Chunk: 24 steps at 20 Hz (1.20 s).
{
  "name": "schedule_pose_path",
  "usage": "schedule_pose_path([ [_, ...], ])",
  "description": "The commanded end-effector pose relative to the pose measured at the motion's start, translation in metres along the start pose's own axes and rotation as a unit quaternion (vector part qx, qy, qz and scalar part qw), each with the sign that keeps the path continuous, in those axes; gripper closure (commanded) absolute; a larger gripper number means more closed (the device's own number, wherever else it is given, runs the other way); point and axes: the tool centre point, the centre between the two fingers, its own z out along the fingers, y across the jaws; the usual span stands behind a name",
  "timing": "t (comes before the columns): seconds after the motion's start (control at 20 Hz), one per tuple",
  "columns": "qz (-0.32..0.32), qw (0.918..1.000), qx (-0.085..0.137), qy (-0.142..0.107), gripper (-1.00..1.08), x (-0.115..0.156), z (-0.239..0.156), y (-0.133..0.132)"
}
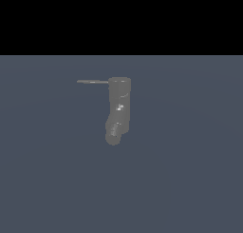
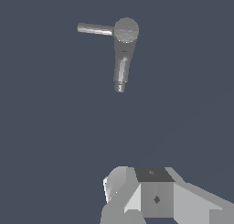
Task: Turn on the faucet by rotating a designated handle.
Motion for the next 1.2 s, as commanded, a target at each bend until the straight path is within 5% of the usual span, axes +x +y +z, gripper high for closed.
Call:
schedule_pose_path([
  [0.0,0.0,1.0,0.0,0.0,1.08,0.0,0.0,0.0],
  [0.7,0.051,0.9987,0.0,0.0,1.08,0.009,0.018,-0.022],
  [1.15,0.136,0.9907,0.0,0.0,1.08,0.03,0.048,-0.056],
])
